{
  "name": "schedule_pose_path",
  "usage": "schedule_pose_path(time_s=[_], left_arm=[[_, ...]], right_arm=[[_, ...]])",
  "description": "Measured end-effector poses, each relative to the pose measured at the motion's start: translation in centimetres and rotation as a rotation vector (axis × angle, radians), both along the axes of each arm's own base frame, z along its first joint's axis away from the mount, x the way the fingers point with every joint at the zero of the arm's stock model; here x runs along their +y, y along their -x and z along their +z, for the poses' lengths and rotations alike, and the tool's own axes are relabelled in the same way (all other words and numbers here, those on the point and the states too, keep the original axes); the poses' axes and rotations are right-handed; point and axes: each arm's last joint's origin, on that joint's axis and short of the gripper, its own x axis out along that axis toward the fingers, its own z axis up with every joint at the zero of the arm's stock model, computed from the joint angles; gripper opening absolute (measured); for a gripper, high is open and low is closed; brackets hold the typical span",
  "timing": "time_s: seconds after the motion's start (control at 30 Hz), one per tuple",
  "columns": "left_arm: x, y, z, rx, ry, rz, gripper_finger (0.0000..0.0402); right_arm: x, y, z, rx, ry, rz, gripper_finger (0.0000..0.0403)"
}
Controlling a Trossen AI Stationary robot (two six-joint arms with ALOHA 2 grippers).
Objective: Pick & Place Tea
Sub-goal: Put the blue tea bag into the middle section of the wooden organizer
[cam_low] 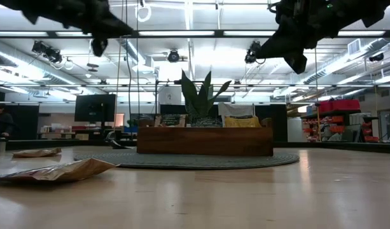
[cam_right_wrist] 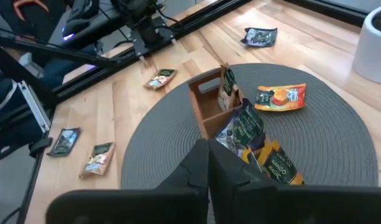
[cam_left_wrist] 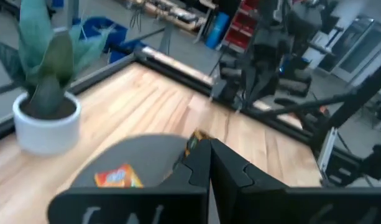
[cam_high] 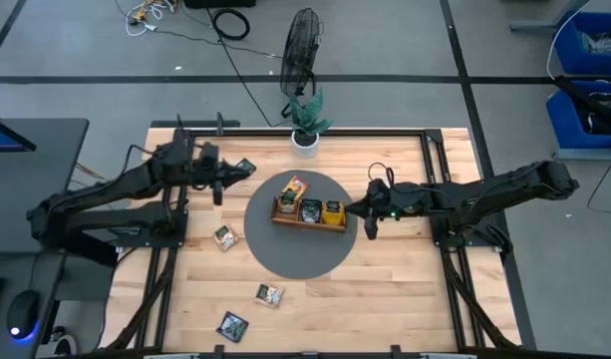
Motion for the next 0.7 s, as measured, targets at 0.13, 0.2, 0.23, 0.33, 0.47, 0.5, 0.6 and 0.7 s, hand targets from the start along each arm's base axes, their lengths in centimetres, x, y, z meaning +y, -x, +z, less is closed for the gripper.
schedule_pose_path(time_s=[0.13, 0.2, 0.23, 0.33, 0.47, 0.5, 0.6, 0.7], left_arm=[[-0.6, 1.9, -0.5, 0.073, 0.018, 0.01, 0.0006], [-0.9, 2.8, -0.6, 0.088, 0.019, 0.023, 0.0006], [-1.0, 3.1, -0.5, 0.088, 0.022, 0.023, 0.0006], [-1.5, 4.2, -1.0, 0.142, 0.044, 0.023, 0.0009], [-1.9, 5.3, -2.1, 0.25, 0.104, 0.029, 0.0011], [-2.0, 5.5, -2.3, 0.274, 0.13, 0.034, 0.0011], [-2.2, 5.7, -2.9, 0.337, 0.187, 0.02, 0.0011], [-2.2, 5.6, -3.3, 0.371, 0.23, 0.021, 0.0011]], right_arm=[[0.0, 0.1, 0.0, -0.002, -0.018, -0.008, 0.0004], [0.0, 0.1, 0.0, -0.003, -0.021, -0.009, 0.0003], [0.0, 0.1, 0.0, -0.003, -0.021, -0.009, 0.0003], [0.0, 0.1, 0.0, -0.003, -0.03, -0.014, 0.0002], [0.0, 0.1, 0.0, -0.004, -0.041, -0.019, 0.0002], [0.0, 0.1, 0.0, -0.004, -0.041, -0.019, 0.0002], [0.0, 0.1, 0.0, -0.001, -0.043, -0.02, 0.0002], [0.0, 0.1, -0.1, 0.006, -0.042, -0.019, 0.0002]])
